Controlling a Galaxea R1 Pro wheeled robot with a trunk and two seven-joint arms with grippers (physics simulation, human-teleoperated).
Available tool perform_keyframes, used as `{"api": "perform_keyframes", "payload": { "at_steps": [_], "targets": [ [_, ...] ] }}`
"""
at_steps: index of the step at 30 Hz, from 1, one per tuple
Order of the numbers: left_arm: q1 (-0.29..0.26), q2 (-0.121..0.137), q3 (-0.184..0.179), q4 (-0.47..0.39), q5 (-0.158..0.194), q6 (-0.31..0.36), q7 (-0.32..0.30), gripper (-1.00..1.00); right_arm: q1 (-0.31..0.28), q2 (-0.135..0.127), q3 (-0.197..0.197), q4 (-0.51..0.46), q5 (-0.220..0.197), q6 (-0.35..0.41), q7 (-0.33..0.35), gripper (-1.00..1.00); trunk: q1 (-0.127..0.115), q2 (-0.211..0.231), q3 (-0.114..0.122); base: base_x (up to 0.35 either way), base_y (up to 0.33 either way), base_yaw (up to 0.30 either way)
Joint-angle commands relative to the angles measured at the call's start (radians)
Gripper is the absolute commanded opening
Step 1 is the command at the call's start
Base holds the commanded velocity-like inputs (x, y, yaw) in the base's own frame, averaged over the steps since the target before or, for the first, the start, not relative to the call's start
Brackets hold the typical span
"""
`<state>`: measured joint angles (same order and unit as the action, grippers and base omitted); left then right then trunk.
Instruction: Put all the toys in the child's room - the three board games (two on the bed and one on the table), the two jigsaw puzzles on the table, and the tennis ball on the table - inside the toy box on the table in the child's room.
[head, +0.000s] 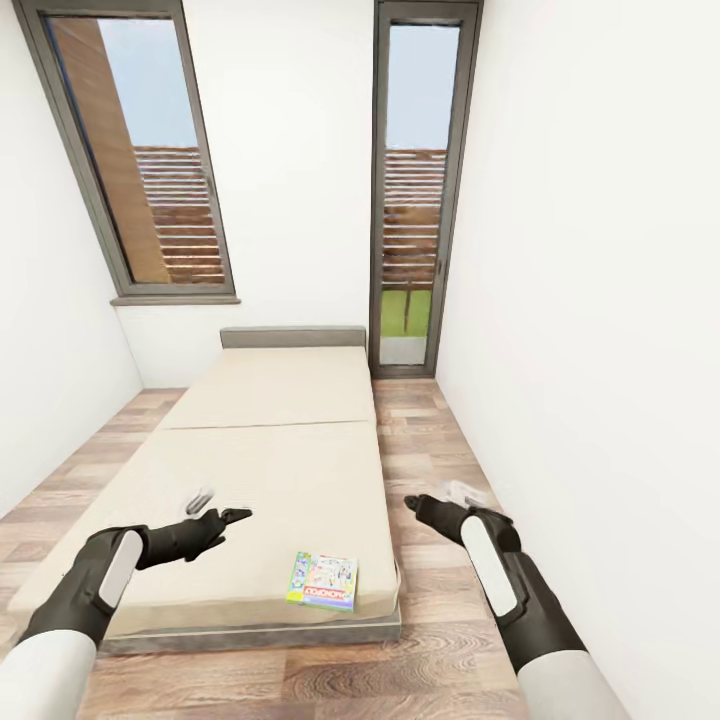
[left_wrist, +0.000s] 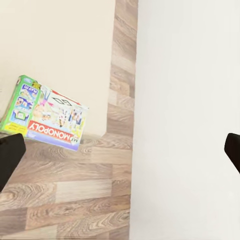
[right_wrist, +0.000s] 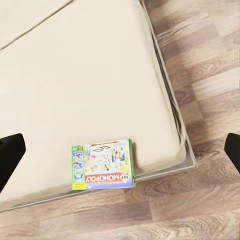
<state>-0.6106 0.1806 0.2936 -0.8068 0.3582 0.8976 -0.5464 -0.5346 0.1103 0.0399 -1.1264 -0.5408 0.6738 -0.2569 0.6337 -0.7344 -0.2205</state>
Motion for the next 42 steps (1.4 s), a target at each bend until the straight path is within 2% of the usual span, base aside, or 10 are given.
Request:
{"api": "perform_keyframes", "payload": {
  "at_steps": [1,5,8,13,14,17,21,24,38,42],
  "targets": [
    [-0.001,-0.001,0.002,0.008,-0.001,0.002,-0.004,1.0,-0.001,-0.001,-0.006,-0.002,-0.011,0.002,0.001,1.0,0.004,-0.009,-0.005,0.0,0.0,0.0],
    [-0.001,-0.008,0.003,0.03,-0.001,-0.018,-0.004,1.0,-0.001,-0.004,-0.037,-0.001,-0.013,0.003,0.075,1.0,0.019,-0.037,-0.017,0.0,0.0,0.0],
    [-0.001,-0.02,0.003,0.044,-0.001,-0.026,-0.002,1.0,-0.001,-0.005,-0.066,0.004,-0.02,0.003,0.161,1.0,0.031,-0.058,-0.027,0.0,0.0,0.0],
    [-0.001,-0.044,0.003,0.107,-0.002,-0.062,0.014,1.0,-0.001,-0.007,-0.158,0.045,-0.044,0.004,0.375,1.0,0.05,-0.093,-0.042,0.0,0.0,0.0],
    [-0.001,-0.052,0.003,0.132,-0.002,-0.096,0.025,1.0,-0.001,-0.007,-0.188,0.064,-0.045,0.003,0.432,1.0,0.054,-0.1,-0.045,0.0,0.0,0.0],
    [-0.001,-0.067,0.003,0.191,0.0,-0.161,0.055,1.0,-0.001,-0.006,-0.235,0.096,-0.043,-0.001,0.514,1.0,0.065,-0.121,-0.055,0.0,0.0,0.0],
    [-0.001,-0.077,0.003,0.253,0.002,-0.203,0.093,1.0,-0.001,-0.006,-0.264,0.118,-0.042,-0.006,0.564,1.0,0.081,-0.149,-0.067,0.0,0.0,0.0],
    [-0.001,-0.08,0.003,0.267,0.002,-0.212,0.104,1.0,-0.001,-0.006,-0.271,0.123,-0.044,-0.008,0.577,1.0,0.092,-0.17,-0.077,0.0,0.0,0.0],
    [-0.002,-0.078,0.003,0.283,0.025,-0.22,0.112,1.0,0.0,-0.006,-0.275,0.146,-0.051,-0.062,0.589,1.0,0.146,-0.268,-0.121,0.0,0.0,0.0],
    [-0.003,-0.076,0.003,0.284,0.025,-0.22,0.112,1.0,0.0,-0.006,-0.276,0.147,-0.053,-0.061,0.624,1.0,0.161,-0.296,-0.133,0.0,0.0,0.0]
  ]
}}
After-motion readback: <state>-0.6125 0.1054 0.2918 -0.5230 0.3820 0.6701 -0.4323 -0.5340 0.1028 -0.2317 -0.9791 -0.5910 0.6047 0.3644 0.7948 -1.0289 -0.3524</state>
